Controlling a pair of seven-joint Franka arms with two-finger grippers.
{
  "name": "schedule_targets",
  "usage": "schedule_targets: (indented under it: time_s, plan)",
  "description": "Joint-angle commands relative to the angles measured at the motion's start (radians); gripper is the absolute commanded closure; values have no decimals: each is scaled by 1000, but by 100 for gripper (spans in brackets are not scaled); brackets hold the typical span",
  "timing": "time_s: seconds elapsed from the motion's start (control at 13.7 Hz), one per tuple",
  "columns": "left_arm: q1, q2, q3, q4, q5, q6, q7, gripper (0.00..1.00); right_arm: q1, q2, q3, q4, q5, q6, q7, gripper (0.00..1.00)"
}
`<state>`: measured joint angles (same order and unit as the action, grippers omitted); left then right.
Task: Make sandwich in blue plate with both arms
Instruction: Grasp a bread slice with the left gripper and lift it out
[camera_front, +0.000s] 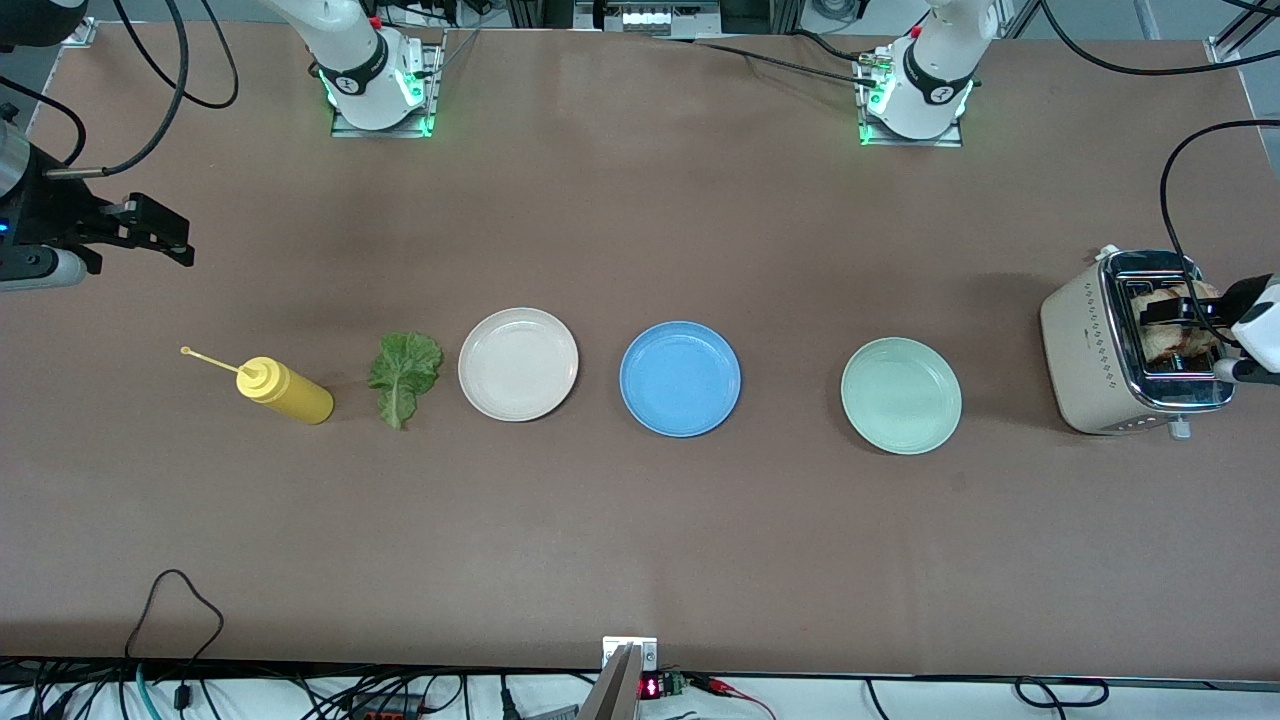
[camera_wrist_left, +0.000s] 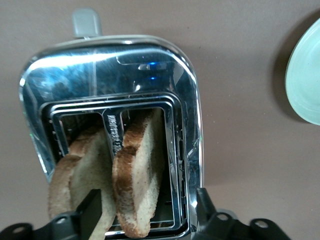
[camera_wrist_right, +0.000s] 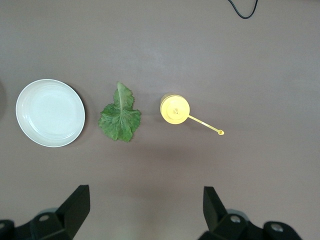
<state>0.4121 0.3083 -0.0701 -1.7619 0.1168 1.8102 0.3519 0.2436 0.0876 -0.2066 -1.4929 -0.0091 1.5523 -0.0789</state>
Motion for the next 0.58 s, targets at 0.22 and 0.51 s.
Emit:
schedule_targets:
  time_s: [0.22,0.51]
  plan:
    - [16,-28,-13,-36,-11,12,32,83,2,-8,3,3,1,-11,13,0]
    - [14,-34,-14,-22,-8,8,30,96,3,-9,4,3,3,-8,13,0]
